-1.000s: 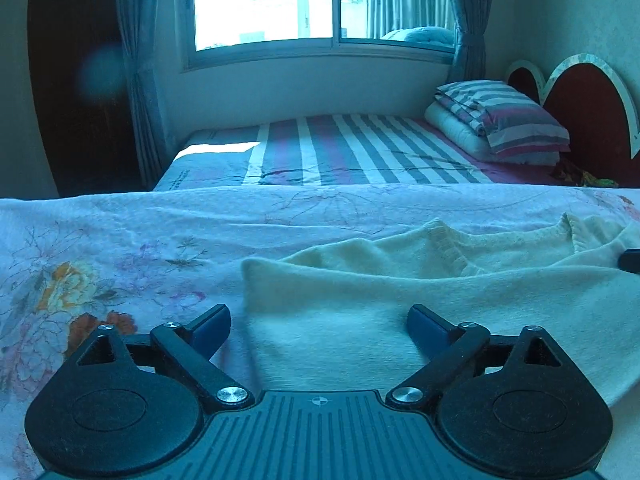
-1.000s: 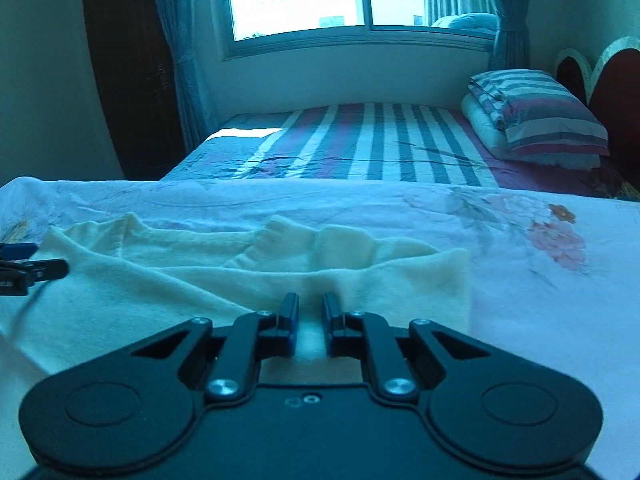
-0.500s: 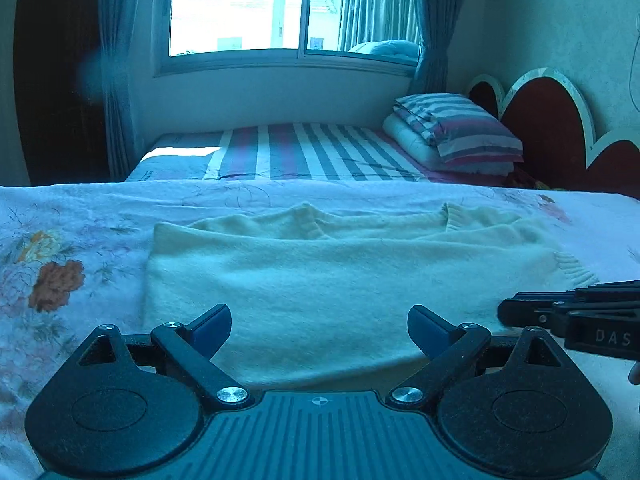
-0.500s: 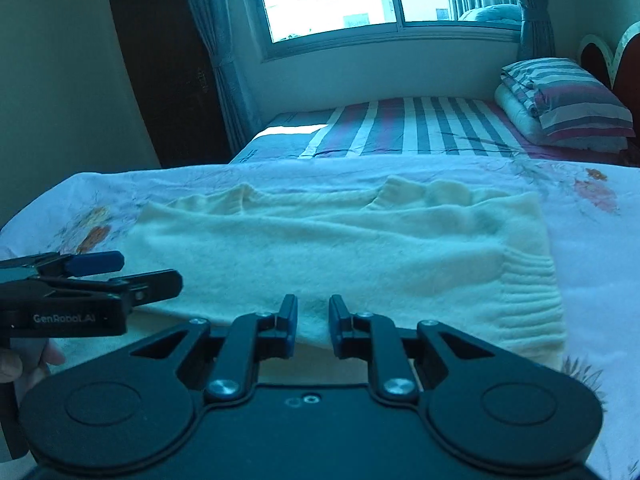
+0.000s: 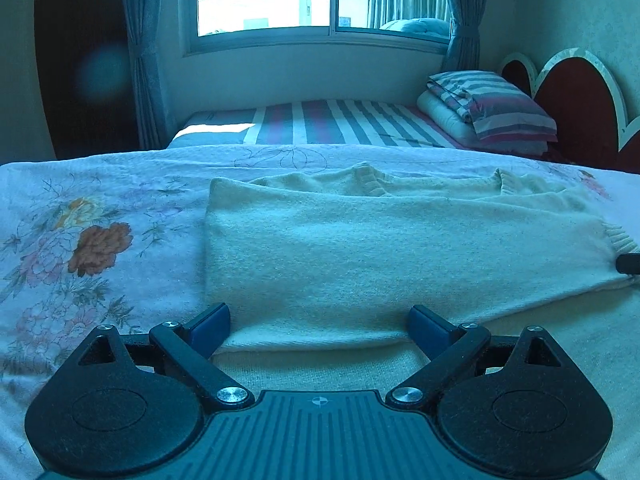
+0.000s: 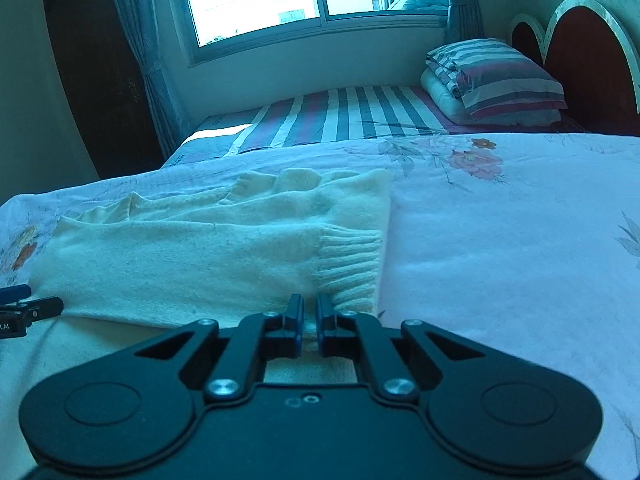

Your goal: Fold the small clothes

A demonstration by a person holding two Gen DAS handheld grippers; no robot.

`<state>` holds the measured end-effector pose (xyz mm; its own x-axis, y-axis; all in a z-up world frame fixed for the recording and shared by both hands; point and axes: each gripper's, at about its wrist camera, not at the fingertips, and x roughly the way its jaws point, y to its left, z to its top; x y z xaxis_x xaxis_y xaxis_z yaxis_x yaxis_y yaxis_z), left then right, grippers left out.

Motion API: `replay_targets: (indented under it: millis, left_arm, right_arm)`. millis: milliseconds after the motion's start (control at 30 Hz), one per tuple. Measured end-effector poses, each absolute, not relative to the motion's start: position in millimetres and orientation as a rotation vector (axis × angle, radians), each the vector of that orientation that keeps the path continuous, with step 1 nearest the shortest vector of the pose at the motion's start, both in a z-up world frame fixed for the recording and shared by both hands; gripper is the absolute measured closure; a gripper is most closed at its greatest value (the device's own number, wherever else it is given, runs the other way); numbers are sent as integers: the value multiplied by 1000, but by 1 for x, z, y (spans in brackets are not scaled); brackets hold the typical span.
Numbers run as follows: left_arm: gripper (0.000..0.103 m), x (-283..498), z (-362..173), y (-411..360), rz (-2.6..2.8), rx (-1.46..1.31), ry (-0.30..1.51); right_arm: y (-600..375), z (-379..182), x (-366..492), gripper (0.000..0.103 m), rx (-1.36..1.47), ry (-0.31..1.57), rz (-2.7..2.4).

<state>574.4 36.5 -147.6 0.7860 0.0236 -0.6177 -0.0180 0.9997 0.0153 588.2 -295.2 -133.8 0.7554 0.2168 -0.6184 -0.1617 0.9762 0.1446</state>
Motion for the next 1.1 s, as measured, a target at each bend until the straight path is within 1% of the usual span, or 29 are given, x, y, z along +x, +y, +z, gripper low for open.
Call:
replay_targets:
  millis: [33, 67, 100, 133, 200, 367, 433, 500, 600, 667, 767, 800, 867, 900, 967, 1100]
  left_arm:
    - [8, 573, -144, 36, 20, 8, 659]
    - [8, 570, -141, 35, 24, 9, 651]
    - [8, 570, -140, 35, 31, 8, 653]
    - [8, 571, -142, 36, 33, 9, 666]
    - [8, 574, -148, 38, 45, 16, 684]
    - [8, 575, -150, 37, 52, 15, 679]
    - [8, 573, -149, 36, 57, 19, 678]
    - [8, 574, -151, 35, 61, 21, 682]
    - [4, 578, -151, 35, 65, 24, 693]
    - [4, 577, -147, 36, 67, 22, 701]
    - [4, 566, -142, 31, 76, 83, 701]
    - [4, 563, -145, 30, 87, 102, 732]
    - [4, 552, -144, 34, 105, 78, 739]
    - [4, 542, -140, 36, 117, 69, 733]
    - [4, 522, -135, 38, 132, 74, 719]
    - [4, 469, -131, 42, 138, 81, 733]
  right_arm:
    - [-294, -131, 587, 92, 84, 678, 211]
    - [-293, -127, 583, 84, 85, 658, 210]
    - [-294, -124, 580, 80, 81, 635, 200]
    - [-295, -124, 578, 80, 75, 631, 191]
    - [-298, -133, 586, 80, 87, 681, 189]
    - [-294, -130, 592, 80, 48, 686, 199]
    - [-295, -125, 586, 80, 50, 658, 214]
    - [-295, -130, 589, 80, 37, 688, 214]
    - [-296, -134, 592, 80, 27, 692, 226]
    - [-297, -129, 594, 80, 36, 704, 229]
    - [-306, -121, 586, 78, 56, 671, 239]
    - [-309, -127, 587, 79, 49, 713, 229]
    - [-318, -125, 582, 78, 63, 711, 223]
    - [-323, -121, 576, 77, 75, 700, 226]
    - [-335, -113, 560, 77, 109, 668, 240]
    - [-356, -113, 519, 76, 131, 683, 246]
